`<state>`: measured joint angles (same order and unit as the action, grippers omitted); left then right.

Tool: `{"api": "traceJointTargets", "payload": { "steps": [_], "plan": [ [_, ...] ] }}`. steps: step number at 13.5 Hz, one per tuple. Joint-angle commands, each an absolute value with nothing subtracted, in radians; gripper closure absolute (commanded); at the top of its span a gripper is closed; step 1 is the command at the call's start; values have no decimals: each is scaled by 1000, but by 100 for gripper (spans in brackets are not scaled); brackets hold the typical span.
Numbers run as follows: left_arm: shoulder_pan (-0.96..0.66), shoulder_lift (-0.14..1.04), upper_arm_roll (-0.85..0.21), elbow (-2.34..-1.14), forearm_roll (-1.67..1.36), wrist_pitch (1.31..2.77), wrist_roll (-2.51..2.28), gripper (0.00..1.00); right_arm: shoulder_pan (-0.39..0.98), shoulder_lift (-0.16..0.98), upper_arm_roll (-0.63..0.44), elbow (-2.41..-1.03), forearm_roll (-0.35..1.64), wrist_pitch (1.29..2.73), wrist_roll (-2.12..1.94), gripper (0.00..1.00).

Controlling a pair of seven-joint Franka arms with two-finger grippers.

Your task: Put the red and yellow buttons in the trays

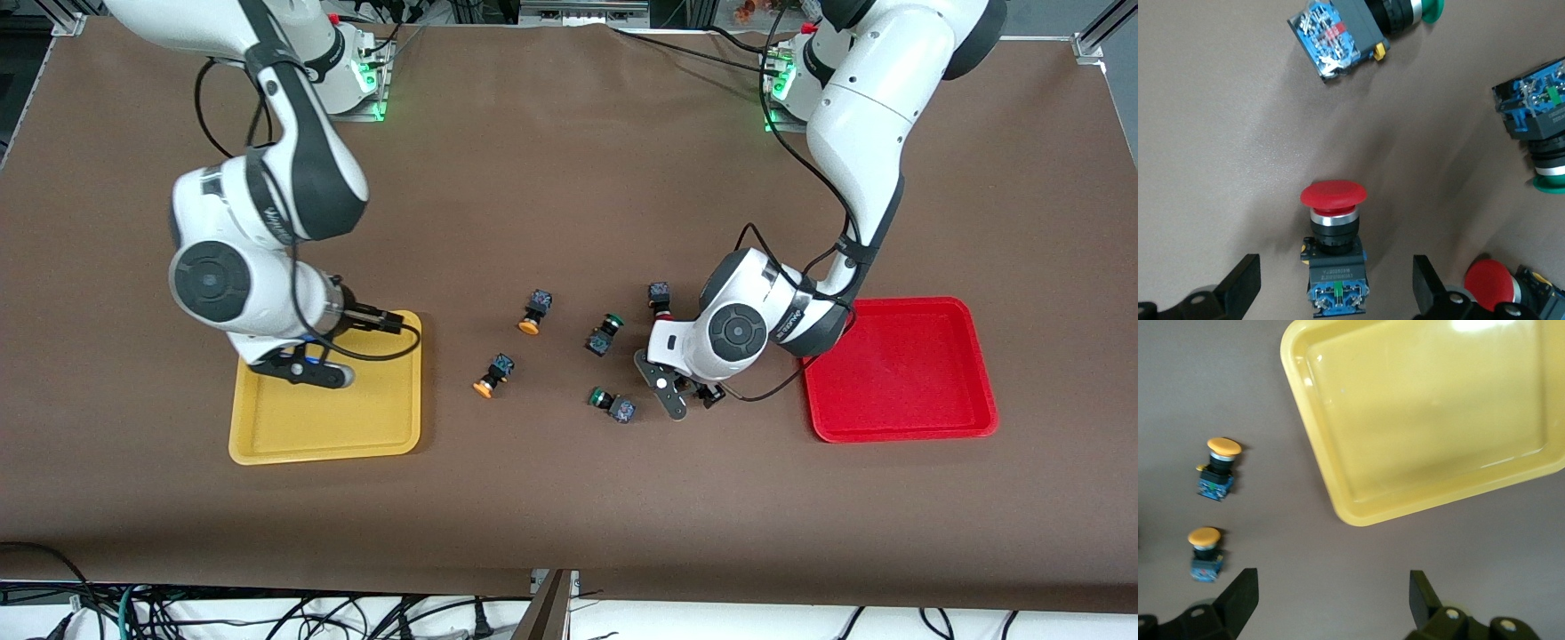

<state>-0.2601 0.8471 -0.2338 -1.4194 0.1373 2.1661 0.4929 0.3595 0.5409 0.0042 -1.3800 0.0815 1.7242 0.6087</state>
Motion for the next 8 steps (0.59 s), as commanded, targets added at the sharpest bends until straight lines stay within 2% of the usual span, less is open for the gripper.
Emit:
{"api": "traceJointTargets", "payload": {
  "steps": [1, 3, 4, 8],
  "plan": [
    [-253, 839, -232, -1462, 158, 2213, 517, 9, 452, 609, 2, -1367, 133, 1782, 799, 0],
    [-253, 838, -232, -1470, 156, 2206, 511, 78, 521, 669, 2, -1370, 141, 1873, 891, 0],
    [-253, 835, -232, -1468, 156, 2204, 511, 97, 555, 696, 0, -1370, 141, 1908, 926, 0],
    [-236, 783, -221, -1459, 156, 2160, 508, 98, 627, 767, 2, -1373, 144, 2034, 1037, 0]
  ]
}}
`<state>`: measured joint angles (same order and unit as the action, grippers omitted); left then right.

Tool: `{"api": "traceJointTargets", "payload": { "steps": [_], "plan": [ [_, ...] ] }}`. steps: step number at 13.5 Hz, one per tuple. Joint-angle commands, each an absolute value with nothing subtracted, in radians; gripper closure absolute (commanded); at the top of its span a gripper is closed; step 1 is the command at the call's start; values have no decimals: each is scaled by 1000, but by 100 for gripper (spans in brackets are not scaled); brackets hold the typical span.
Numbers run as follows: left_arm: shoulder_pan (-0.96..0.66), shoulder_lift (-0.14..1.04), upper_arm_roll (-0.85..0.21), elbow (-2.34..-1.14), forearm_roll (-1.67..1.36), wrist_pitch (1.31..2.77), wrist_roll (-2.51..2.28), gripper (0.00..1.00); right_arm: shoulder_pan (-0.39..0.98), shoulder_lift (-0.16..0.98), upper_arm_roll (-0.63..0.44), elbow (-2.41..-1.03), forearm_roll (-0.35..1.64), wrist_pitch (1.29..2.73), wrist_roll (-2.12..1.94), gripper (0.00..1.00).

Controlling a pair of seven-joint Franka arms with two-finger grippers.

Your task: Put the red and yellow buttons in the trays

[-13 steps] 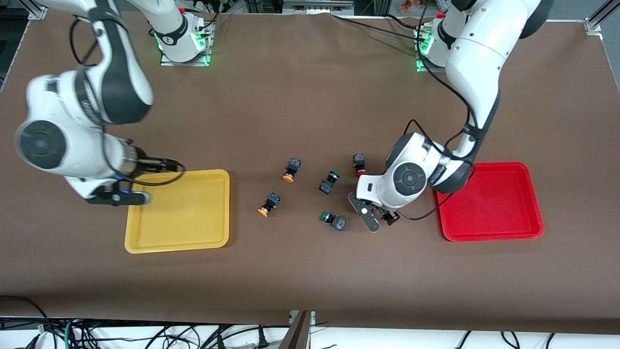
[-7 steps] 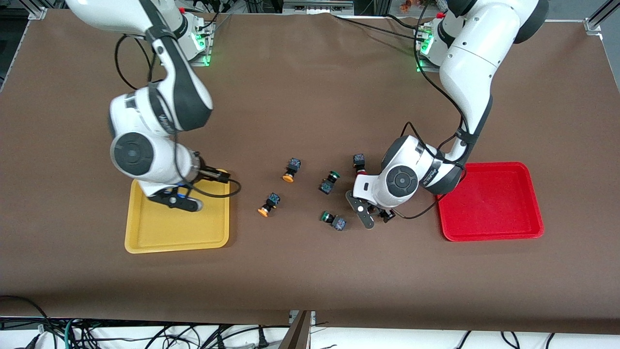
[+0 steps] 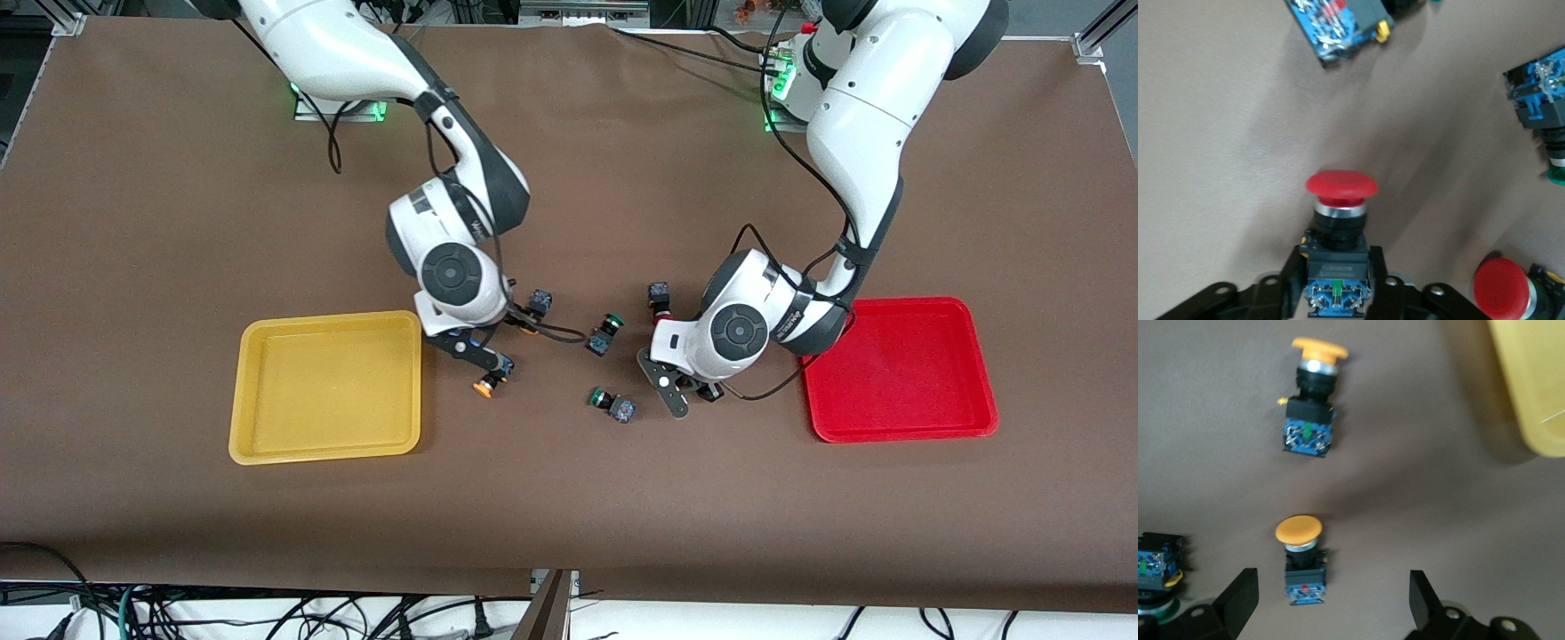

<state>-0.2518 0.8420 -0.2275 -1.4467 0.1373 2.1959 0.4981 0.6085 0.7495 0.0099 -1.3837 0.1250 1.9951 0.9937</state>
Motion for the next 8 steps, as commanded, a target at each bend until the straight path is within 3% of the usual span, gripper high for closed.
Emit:
{"api": "traceJointTargets", "payload": {
  "steps": [1, 3, 4, 6, 7, 8],
  "plan": [
    [-221, 750, -219, -1451, 156, 2104, 506, 98, 646, 782, 2, -1373, 144, 2051, 1040, 0],
    [-167, 671, -219, -1453, 158, 1964, 512, 95, 675, 813, 2, -1373, 147, 2060, 1049, 0],
    [-117, 631, -219, -1453, 158, 1824, 515, 95, 696, 836, 2, -1376, 159, 2098, 1078, 0],
    [-62, 632, -206, -1462, 158, 1720, 506, 95, 710, 856, 2, -1393, 160, 2158, 1100, 0],
    [-25, 638, -201, -1465, 158, 1710, 505, 94, 713, 859, 2, -1397, 161, 2169, 1100, 7],
    [13, 643, -196, -1466, 158, 1712, 503, 94, 713, 859, 2, -1399, 161, 2169, 1094, 35]
  ]
}}
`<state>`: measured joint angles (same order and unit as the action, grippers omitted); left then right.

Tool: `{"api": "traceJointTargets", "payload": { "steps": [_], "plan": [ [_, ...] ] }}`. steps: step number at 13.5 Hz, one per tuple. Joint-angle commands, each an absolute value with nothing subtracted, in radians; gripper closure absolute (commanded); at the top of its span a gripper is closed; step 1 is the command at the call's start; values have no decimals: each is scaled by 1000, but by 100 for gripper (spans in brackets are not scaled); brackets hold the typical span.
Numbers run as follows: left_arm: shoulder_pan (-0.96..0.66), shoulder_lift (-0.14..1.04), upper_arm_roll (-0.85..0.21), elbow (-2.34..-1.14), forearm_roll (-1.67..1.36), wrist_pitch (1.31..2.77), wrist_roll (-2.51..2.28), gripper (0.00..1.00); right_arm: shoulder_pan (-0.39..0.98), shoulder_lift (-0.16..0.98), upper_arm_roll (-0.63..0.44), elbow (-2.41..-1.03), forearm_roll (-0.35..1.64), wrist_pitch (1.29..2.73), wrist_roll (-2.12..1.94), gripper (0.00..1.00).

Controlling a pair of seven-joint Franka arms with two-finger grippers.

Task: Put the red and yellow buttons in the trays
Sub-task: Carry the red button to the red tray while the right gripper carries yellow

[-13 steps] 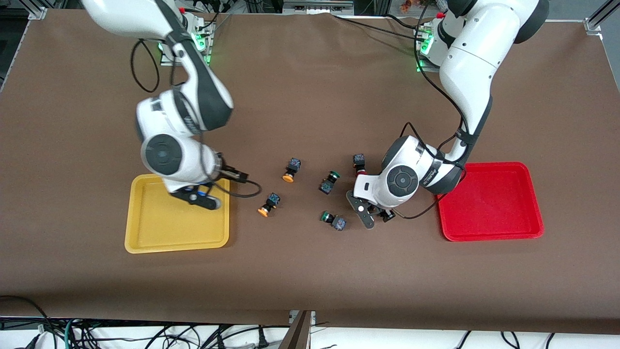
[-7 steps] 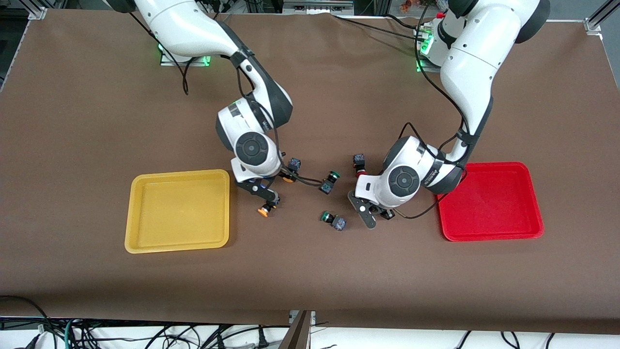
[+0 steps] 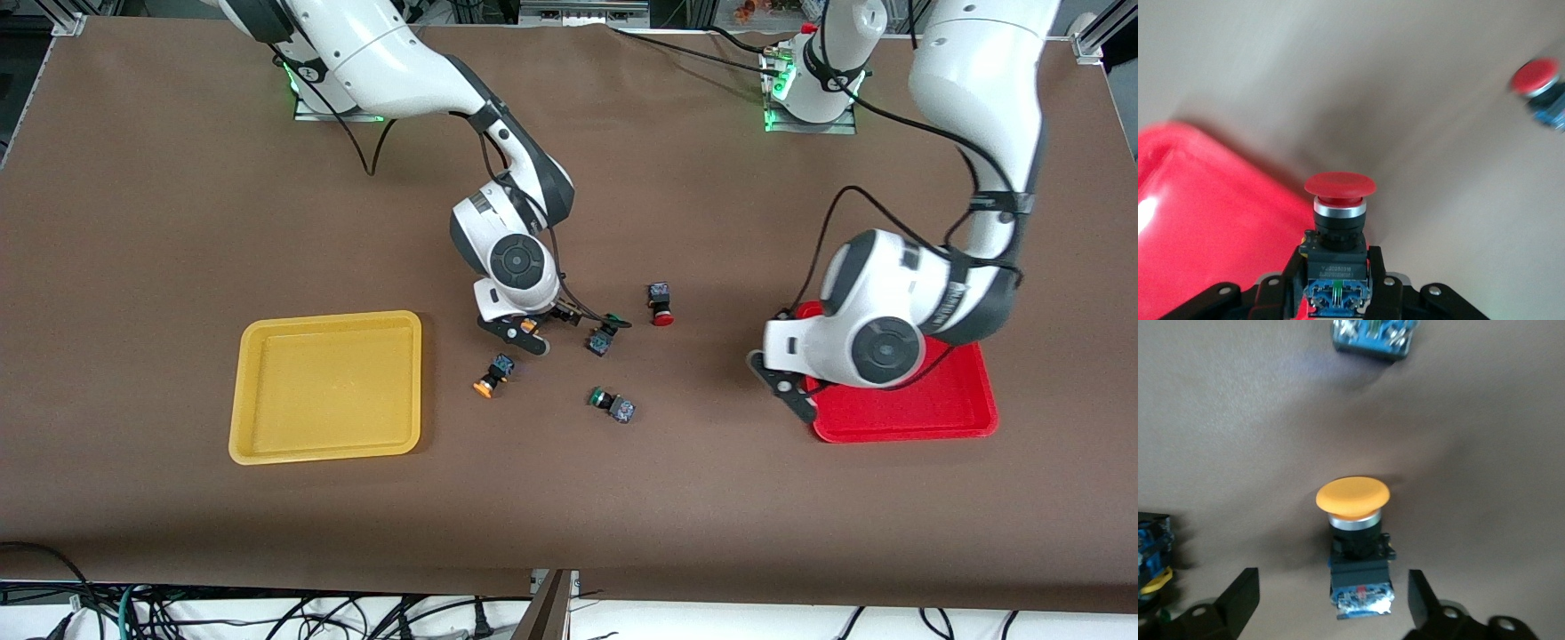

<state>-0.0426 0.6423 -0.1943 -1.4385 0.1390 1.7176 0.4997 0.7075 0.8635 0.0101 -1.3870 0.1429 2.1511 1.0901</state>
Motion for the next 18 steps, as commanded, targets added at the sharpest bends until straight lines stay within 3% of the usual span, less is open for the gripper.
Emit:
{"api": "traceJointTargets", "payload": {
  "steps": [1, 2, 3, 5, 6, 7, 10, 13, 16, 18],
  "plan": [
    [50, 661, -183, -1465, 163, 1723, 505, 94, 713, 858, 2, -1401, 161, 2168, 1086, 62],
    [83, 681, -178, -1466, 184, 1755, 503, 94, 713, 857, 2, -1401, 161, 2164, 1075, 85],
    [110, 705, -178, -1471, 186, 1776, 503, 92, 710, 853, 2, -1399, 160, 2158, 1066, 99],
    [143, 721, -178, -1474, 189, 1811, 505, 83, 692, 839, -2, -1397, 161, 2151, 996, 100],
    [143, 719, -178, -1474, 189, 1812, 511, 52, 663, 816, -5, -1391, 160, 2117, 959, 100],
    [138, 718, -178, -1473, 189, 1812, 514, 1, 617, 789, -6, -1388, 160, 2067, 895, 100],
    [126, 695, -199, -1463, 186, 1745, 499, 0, 413, 723, -6, -1358, 158, 1890, 543, 100],
    [57, 644, -265, -1462, 169, 1657, 280, 0, 275, 713, -58, -1361, 97, 1804, 245, 100],
    [40, 661, -409, -1476, 155, 1681, -13, 0, 149, 732, -81, -1368, 94, 1784, 60, 100],
    [-30, 663, -431, -1540, 158, 1767, -171, 0, 94, 762, -81, -1367, 92, 1801, -4, 100]
  ]
}}
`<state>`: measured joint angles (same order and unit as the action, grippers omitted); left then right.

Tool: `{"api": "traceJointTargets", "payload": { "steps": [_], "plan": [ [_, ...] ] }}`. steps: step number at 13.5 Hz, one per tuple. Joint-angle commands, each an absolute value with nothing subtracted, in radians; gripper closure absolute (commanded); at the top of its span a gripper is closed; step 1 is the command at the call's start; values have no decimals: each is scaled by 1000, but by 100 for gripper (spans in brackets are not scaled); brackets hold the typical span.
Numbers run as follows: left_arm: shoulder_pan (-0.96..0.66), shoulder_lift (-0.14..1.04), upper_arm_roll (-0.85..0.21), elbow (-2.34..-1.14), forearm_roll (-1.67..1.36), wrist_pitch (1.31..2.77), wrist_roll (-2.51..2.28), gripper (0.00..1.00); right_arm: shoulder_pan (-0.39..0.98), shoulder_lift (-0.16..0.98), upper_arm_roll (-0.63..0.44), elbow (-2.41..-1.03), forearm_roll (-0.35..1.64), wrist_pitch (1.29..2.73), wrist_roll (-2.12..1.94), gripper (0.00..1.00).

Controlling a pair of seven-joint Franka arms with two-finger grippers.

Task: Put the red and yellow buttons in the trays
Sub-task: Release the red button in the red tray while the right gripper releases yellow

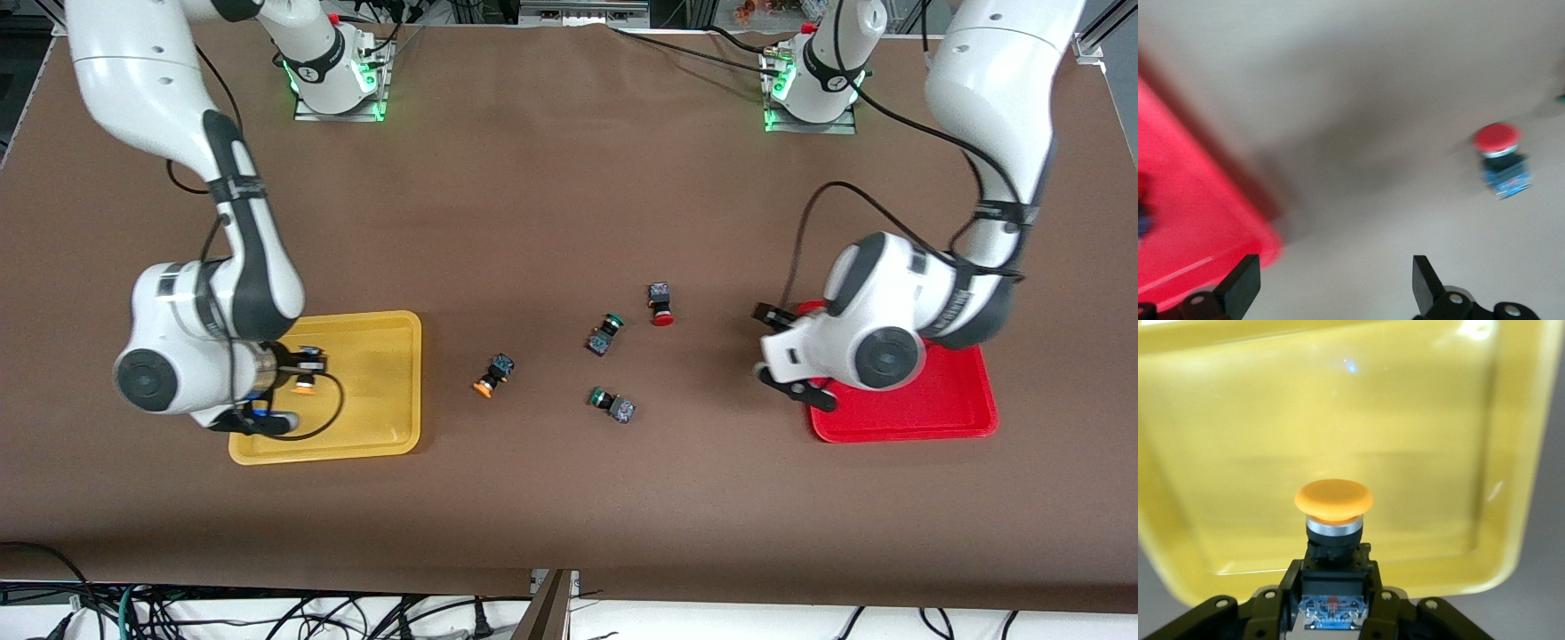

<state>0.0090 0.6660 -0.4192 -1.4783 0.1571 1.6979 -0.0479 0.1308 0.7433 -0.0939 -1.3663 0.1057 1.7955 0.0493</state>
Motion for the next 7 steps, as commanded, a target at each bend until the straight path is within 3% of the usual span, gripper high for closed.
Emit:
{"api": "traceJointTargets", "payload": {
  "steps": [1, 3, 4, 5, 6, 7],
  "plan": [
    [-55, 658, -434, -1578, 161, 1819, -245, 0, 78, 768, -81, -1368, 91, 1812, -15, 100],
    [-106, 646, -431, -1678, 173, 1980, -340, 0, 61, 794, -81, -1370, 89, 1834, -20, 100],
    [-109, 637, -431, -1739, 178, 2061, -389, 0, 57, 805, -81, -1376, 89, 1857, -21, 95],
    [-109, 615, -433, -1797, 186, 2128, -429, 0, 52, 814, -81, -1376, 89, 1876, -20, 43],
    [-120, 600, -433, -1837, 187, 2176, -472, 0, 54, 816, -81, -1374, 92, 1890, -18, 1],
    [-133, 600, -433, -1854, 187, 2210, -510, 0, 57, 810, -77, -1367, 95, 1881, -15, 0]
  ]
}}
